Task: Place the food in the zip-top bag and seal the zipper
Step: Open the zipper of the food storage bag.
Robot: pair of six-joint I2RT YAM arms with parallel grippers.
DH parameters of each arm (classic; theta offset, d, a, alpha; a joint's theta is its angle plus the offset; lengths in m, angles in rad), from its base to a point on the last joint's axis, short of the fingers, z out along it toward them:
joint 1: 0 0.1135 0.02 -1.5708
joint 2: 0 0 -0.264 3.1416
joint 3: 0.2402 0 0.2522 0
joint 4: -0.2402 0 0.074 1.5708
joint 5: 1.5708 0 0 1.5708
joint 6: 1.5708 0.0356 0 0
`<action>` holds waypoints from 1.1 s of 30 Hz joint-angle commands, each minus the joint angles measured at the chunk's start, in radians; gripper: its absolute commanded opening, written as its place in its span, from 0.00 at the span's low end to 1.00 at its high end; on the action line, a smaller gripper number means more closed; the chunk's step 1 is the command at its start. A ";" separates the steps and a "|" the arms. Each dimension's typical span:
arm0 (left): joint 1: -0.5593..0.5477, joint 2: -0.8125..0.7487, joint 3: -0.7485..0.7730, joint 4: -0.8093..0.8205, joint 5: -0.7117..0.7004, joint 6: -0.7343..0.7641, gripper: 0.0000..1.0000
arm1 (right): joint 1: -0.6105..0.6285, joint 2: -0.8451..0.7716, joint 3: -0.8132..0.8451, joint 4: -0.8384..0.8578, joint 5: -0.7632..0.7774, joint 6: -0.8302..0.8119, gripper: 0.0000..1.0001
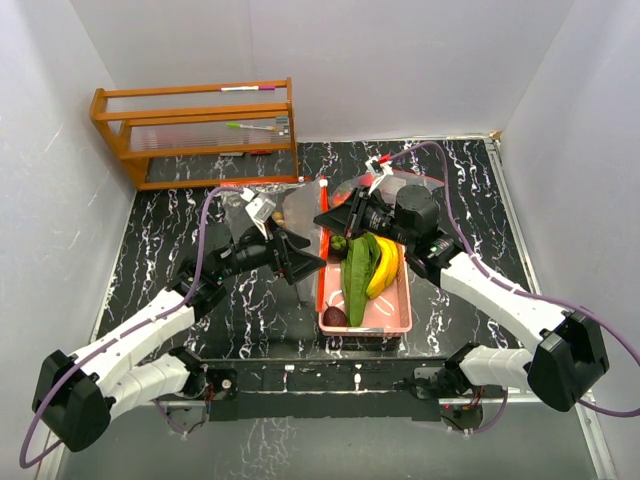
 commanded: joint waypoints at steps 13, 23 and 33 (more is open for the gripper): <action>-0.014 0.066 0.138 -0.117 -0.052 0.089 0.57 | 0.005 0.024 0.074 0.061 -0.029 0.025 0.08; -0.063 0.121 0.155 -0.136 -0.148 0.088 0.67 | 0.003 0.016 0.090 0.053 -0.020 0.027 0.08; -0.064 0.071 0.146 -0.117 -0.161 0.096 0.28 | 0.004 0.009 0.089 0.007 0.020 0.006 0.08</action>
